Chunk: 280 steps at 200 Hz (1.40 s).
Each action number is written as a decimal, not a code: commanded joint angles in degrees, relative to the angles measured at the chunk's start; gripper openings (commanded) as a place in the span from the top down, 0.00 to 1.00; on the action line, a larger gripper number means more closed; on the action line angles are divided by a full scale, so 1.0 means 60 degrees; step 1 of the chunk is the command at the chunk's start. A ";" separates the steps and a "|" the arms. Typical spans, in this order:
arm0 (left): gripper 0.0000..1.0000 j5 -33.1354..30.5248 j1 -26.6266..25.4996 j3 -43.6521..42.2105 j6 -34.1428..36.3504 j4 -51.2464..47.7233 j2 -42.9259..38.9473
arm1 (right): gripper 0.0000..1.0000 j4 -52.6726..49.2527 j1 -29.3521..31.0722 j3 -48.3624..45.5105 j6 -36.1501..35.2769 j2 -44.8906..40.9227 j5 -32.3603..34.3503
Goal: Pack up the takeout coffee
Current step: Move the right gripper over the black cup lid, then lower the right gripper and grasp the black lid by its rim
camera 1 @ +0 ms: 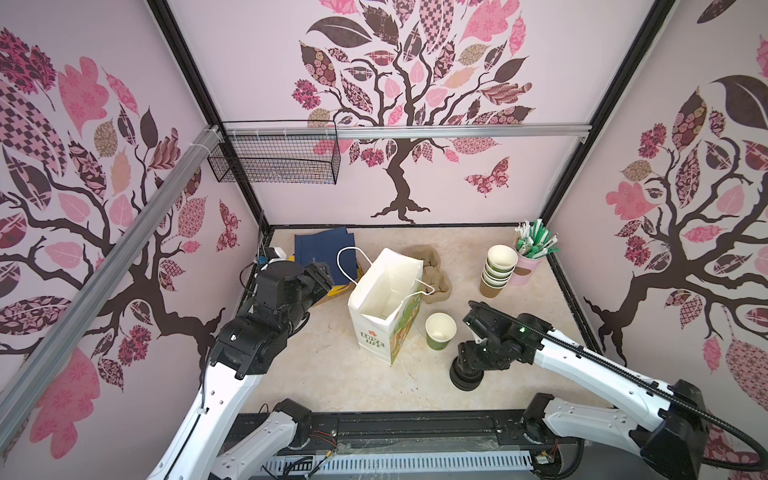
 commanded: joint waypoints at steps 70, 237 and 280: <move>0.35 -0.0093 0.0048 -0.0239 0.0004 0.0111 -0.0225 | 0.18 0.0623 0.0032 -0.0056 0.0248 0.1130 0.0416; 0.34 -0.0111 0.0035 -0.0239 0.0034 0.0070 -0.0225 | 0.15 0.0323 0.0053 0.0190 -0.0069 0.1688 0.0620; 0.34 -0.0027 0.0041 -0.0240 0.0019 0.0099 -0.0174 | 0.14 0.0590 0.0074 0.0100 -0.0129 0.1575 0.0241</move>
